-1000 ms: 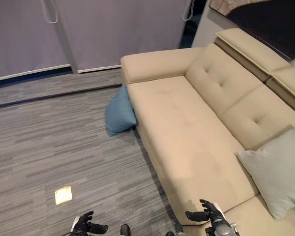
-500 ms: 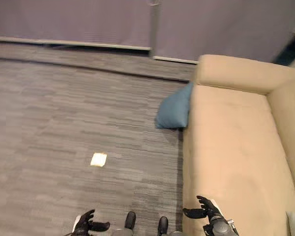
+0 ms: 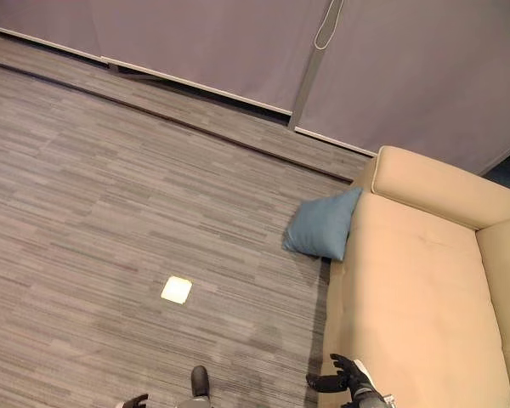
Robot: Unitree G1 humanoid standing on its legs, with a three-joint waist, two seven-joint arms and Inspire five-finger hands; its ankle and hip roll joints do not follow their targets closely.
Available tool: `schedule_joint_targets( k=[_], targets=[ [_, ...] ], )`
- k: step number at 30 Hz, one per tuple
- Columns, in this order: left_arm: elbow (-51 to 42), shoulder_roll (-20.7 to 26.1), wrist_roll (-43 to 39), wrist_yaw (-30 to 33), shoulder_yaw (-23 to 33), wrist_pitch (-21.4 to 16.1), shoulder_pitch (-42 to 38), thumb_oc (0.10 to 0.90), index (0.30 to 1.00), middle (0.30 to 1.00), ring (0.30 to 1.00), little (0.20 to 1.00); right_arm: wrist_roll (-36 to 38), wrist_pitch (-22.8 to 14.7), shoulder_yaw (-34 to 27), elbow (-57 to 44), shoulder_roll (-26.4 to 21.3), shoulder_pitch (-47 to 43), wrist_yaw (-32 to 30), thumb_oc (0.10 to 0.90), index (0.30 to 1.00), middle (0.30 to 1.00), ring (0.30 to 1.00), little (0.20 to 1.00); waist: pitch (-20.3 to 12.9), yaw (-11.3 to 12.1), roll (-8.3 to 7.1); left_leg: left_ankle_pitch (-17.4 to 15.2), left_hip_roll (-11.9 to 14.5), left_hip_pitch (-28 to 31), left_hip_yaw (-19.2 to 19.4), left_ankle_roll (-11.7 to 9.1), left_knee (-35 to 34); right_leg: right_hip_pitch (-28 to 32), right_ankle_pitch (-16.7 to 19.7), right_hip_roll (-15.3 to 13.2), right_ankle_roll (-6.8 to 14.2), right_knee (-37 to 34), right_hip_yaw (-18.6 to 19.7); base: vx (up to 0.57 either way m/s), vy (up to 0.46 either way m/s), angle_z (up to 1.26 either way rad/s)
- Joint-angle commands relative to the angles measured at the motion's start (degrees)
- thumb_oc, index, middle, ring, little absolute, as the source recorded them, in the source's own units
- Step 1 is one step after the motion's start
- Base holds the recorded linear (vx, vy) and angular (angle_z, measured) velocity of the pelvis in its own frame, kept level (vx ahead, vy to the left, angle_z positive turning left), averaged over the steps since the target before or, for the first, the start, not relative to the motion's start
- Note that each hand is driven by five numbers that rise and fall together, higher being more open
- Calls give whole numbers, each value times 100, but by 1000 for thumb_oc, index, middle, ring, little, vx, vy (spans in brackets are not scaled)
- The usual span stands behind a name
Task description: Pick up all the scattered cushions and arrange them neatly on the sofa.
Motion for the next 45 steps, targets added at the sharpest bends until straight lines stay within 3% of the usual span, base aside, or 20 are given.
schedule_joint_targets(
  k=[1,6,9,11,13,16,17,18,19,22,26,28,29,30,33,35,37,40,42,45],
  targets=[
    [-92,159,102,24,25,-191,-48,800,900,900,900,900,-82,-132,2,-284,-318,-332,-41,800,900,900,900,900,33,-21,240,-894,199,34,-255,-284,614,123,827,602,-25,-895,-126,174,109,21],
    [-97,160,116,-12,-34,-185,-82,800,900,900,900,900,-66,-114,12,-260,-360,-323,-11,800,900,900,900,900,58,-188,241,-1050,53,491,-410,-341,358,-146,646,777,-97,-1918,-430,280,59,4],
    [41,160,225,-41,-27,-181,-144,800,900,900,900,900,-86,-106,1,-230,-393,-304,5,800,900,900,900,900,80,-355,160,-1267,-135,858,-585,-427,273,-459,1077,851,86,-3146,-783,325,13,13],
    [76,141,242,-59,-24,-184,-154,800,900,900,900,900,-111,-100,-7,-217,-411,-298,13,800,900,900,900,900,90,-378,171,-1313,-131,960,-602,-456,249,-476,1132,844,104,-3238,-933,306,-1,8],
    [161,56,363,-57,-23,-176,-50,800,900,900,900,900,-158,-95,-42,-185,-450,-107,10,800,900,900,900,900,-82,-444,171,-1636,-205,1222,-705,-484,408,-251,1143,917,-54,-3360,-789,541,-26,28],
    [169,-79,368,-62,-62,-178,75,800,900,900,900,900,-156,-96,-113,-132,-492,-19,2,800,900,900,900,900,-183,-510,312,-1342,34,1230,-566,-913,1045,52,1090,1035,-195,-3472,-907,322,-62,50],
    [169,-76,368,-62,-62,-178,75,800,900,900,900,900,-156,-96,-113,-133,-489,-19,2,800,900,900,900,900,-196,-522,296,-1321,17,1211,-576,-909,1038,37,1099,1016,-193,-3476,-912,188,-55,34],
    [160,-91,369,-68,-56,-175,111,800,900,900,900,900,-156,-94,-124,-130,-502,0,3,800,900,900,900,900,-198,-529,293,-1117,117,1075,-513,-1051,1498,173,1065,1041,-231,-3549,-918,176,-107,6],
    [84,-88,315,-71,-67,-167,85,800,900,900,900,900,-136,-94,-114,-167,-584,-28,-32,800,900,900,900,900,-90,-448,192,-705,248,516,-455,-1251,2783,473,1019,1078,-361,-3707,-800,176,-107,-12],
    [5,-92,226,-52,-85,-158,36,800,900,900,900,900,-36,-79,-116,-140,-611,-33,-32,800,900,900,900,900,-36,-347,-12,-753,428,-74,-222,-1070,3285,744,871,1041,-454,-3824,-646,220,-78,-46],
    [-76,-71,130,-66,-81,-177,31,800,900,900,900,900,-1,-68,-93,-117,-638,-40,-52,800,900,900,900,900,28,-159,-120,-1166,406,-610,-279,-798,2538,1027,696,1056,-343,-3949,-354,196,23,-50],
    [-64,-71,117,-78,-72,-173,37,800,900,900,900,900,-5,-65,-98,-109,-632,-34,-60,800,900,900,900,900,22,-114,-91,-1024,393,-730,-351,-804,2092,1111,640,1094,-326,-3984,-265,242,101,-98],
    [-5,-62,137,-81,-79,-183,67,800,900,900,900,900,-47,-52,-75,-30,-617,-34,-83,800,900,900,900,900,52,23,5,-416,283,-929,-753,-906,1208,1298,508,1240,-322,-3976,-23,477,214,-84],
    [46,-48,128,-72,-81,-186,79,800,900,900,900,900,-89,-58,-64,-14,-610,-48,-99,800,900,900,900,900,81,103,30,-235,223,-1082,-959,-942,1049,1402,413,1302,-344,-3885,139,583,311,-32],
    [164,-27,233,-55,37,-136,177,800,900,900,900,900,-208,-62,-34,54,-456,-112,-51,800,900,900,900,900,-154,134,53,-524,113,-460,-789,-631,734,1297,321,1148,-144,-2966,412,540,398,-150],
    [38,66,139,-36,55,-119,72,800,900,900,900,900,-227,-38,12,-31,-415,-251,-12,800,900,900,900,900,-69,115,91,-650,108,-191,-679,-438,639,727,792,1029,118,-1769,390,276,220,-174],
    [-48,125,75,-1,24,-155,-11,800,900,900,900,900,-200,-50,6,-138,-415,-307,-17,800,900,900,900,900,-11,52,195,-784,136,73,-612,-358,546,330,898,865,168,-1182,117,301,193,3],
    [-31,124,93,-29,-38,-142,-88,800,900,900,900,900,-233,-9,49,-70,-465,-356,-10,800,900,900,900,900,-37,-66,263,-953,95,442,-604,-360,354,40,682,824,-17,-1928,-324,335,66,20],
    [88,123,154,-29,-27,-122,-136,800,900,900,900,900,-299,25,43,25,-511,-380,-3,800,900,900,900,900,1,-138,223,-1110,17,639,-516,-404,359,-213,886,697,15,-2766,-813,330,-3,8],
    [84,63,221,-66,-80,-156,-100,800,900,900,900,900,-252,10,20,-2,-524,-308,4,800,900,900,900,900,-39,-198,202,-1334,-25,830,-552,-436,496,9,837,820,-29,-2973,-704,225,-26,-24]
  ],
)
